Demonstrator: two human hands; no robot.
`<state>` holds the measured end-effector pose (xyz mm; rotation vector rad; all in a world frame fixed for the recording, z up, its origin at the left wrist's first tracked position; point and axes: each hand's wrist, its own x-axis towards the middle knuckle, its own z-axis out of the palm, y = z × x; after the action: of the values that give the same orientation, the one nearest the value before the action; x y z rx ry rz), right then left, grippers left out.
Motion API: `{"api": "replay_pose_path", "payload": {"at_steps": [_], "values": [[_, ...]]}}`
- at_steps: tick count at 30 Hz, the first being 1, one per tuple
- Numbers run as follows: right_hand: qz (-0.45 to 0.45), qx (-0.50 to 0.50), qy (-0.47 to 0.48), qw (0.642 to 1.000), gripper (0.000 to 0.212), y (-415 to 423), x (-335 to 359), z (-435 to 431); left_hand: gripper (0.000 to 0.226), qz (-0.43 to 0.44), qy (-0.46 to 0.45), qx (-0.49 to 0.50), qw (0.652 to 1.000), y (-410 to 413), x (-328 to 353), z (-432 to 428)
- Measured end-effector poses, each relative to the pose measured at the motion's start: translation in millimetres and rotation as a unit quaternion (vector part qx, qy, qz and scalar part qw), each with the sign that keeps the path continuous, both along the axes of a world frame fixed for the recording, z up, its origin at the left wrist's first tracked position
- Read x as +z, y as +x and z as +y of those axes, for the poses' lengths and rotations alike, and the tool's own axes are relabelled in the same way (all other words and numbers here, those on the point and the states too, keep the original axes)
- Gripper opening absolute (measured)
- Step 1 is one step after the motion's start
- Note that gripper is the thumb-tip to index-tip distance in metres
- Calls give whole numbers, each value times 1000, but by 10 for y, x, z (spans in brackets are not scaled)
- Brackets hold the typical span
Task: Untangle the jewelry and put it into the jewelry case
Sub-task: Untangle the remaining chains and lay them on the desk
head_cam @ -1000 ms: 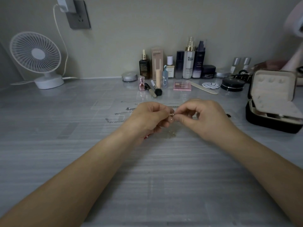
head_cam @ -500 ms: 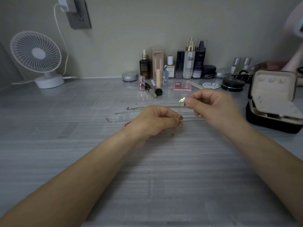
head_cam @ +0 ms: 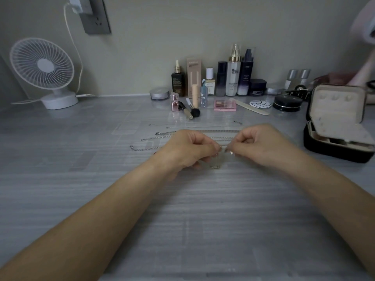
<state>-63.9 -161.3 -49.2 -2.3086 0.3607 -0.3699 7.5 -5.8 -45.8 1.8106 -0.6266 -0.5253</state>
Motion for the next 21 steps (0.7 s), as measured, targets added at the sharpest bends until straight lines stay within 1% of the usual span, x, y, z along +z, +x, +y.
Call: {"api": "replay_pose_path", "payload": {"at_steps": [2,5,7,11,14,17,21], "values": [[15,22,-50,998,14,-9,-29,6,6,-6,10,-1,1000,2,-20,-4],[-41,61,-53,996,15,-29,-17,55,10,-14,17,3,1000,2,-33,-7],[-72,76,-86,991,16,-36,-11,84,10,-16,18,4,1000,3,-29,-5],[-105,71,-171,977,4,-30,-35,99,13,-28,21,7,999,1,-29,-9],[-111,72,-209,969,4,-36,-44,105,14,-36,27,11,999,-2,-33,-18],[-108,62,-217,968,4,-38,-22,111,14,-50,39,16,998,6,-27,-19],[-103,33,-175,979,6,-53,24,82,13,-84,60,49,993,42,-15,-9]]}}
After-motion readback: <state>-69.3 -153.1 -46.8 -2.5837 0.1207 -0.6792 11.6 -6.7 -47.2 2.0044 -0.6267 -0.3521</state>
